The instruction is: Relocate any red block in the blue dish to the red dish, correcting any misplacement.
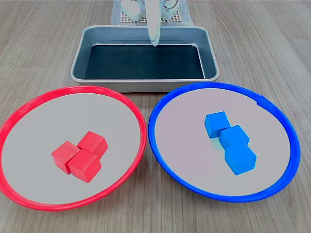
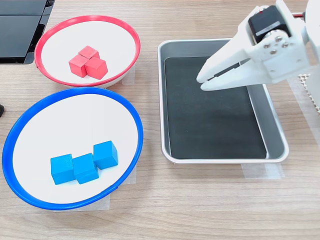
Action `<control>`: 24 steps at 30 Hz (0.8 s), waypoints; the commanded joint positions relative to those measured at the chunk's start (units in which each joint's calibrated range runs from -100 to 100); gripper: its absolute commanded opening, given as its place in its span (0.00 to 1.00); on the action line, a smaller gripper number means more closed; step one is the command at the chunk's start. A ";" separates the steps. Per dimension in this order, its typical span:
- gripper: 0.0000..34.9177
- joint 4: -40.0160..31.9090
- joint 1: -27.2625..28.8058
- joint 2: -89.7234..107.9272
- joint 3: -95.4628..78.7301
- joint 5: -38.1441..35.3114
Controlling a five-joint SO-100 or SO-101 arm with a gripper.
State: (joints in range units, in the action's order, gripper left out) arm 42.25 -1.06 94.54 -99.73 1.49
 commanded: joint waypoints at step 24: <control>0.01 5.66 -0.11 4.43 -0.27 -0.93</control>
State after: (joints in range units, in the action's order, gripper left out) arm 47.55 -1.50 98.72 -100.00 0.51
